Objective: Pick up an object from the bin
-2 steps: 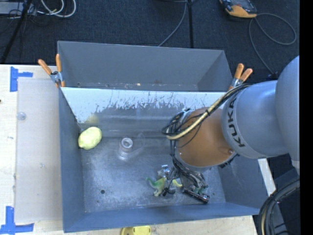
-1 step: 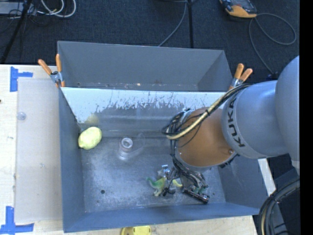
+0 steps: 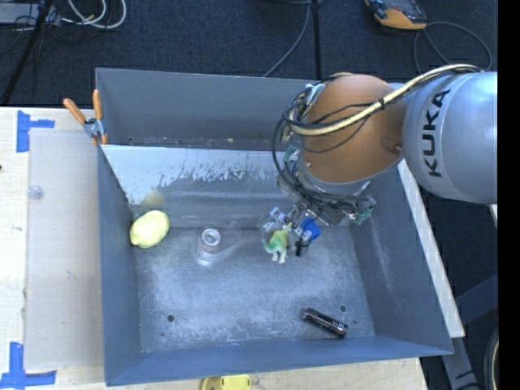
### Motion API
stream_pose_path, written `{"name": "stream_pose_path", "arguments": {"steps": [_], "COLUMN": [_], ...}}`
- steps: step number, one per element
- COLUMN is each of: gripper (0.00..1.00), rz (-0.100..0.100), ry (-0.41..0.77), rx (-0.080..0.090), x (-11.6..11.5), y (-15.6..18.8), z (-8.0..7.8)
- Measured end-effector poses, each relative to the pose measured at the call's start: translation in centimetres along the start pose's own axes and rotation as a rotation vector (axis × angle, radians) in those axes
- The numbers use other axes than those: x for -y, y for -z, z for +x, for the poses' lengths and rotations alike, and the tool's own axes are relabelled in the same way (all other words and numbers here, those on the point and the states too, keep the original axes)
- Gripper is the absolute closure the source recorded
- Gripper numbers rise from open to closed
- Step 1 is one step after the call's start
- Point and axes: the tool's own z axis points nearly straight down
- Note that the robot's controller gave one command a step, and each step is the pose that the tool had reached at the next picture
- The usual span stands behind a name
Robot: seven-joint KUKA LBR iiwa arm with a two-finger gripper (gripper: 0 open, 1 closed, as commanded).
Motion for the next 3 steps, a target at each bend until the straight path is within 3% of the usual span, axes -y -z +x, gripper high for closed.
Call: {"name": "stream_pose_path", "arguments": {"steps": [1,3], "gripper": [1.00,1.00], "rz": [-0.002,-0.003], "ry": [-0.002,-0.017], "rx": [-0.002,0.000], "x": [0.0,0.6], "y": [-0.1,8.5], "z": [0.1,-0.5]}}
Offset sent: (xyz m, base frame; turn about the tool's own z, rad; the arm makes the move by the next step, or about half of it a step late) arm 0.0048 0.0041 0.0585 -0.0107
